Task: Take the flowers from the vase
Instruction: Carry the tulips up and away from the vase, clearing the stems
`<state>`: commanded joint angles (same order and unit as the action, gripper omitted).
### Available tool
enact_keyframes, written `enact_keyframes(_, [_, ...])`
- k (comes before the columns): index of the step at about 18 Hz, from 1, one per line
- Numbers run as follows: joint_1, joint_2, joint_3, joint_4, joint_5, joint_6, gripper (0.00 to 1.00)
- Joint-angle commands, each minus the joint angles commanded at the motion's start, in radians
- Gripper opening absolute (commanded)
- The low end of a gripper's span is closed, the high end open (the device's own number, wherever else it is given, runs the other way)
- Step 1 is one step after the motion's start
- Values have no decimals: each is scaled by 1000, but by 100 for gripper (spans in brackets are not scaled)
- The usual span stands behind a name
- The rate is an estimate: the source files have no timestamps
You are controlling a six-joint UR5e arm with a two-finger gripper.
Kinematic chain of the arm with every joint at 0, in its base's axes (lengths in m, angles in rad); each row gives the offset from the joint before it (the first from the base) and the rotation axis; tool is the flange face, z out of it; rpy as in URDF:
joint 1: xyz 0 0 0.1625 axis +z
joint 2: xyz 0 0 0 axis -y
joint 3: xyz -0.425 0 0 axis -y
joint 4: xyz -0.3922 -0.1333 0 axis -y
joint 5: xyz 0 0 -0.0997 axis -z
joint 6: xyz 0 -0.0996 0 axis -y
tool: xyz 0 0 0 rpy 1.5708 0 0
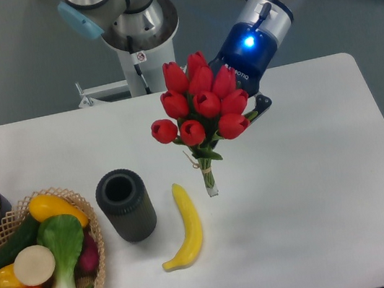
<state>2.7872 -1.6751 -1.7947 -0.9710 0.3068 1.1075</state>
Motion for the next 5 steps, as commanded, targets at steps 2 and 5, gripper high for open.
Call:
enact_keyframes(2, [11, 8, -14, 0, 0, 0, 49])
enact_keyframes(5, [18, 18, -28, 0, 0, 5, 49])
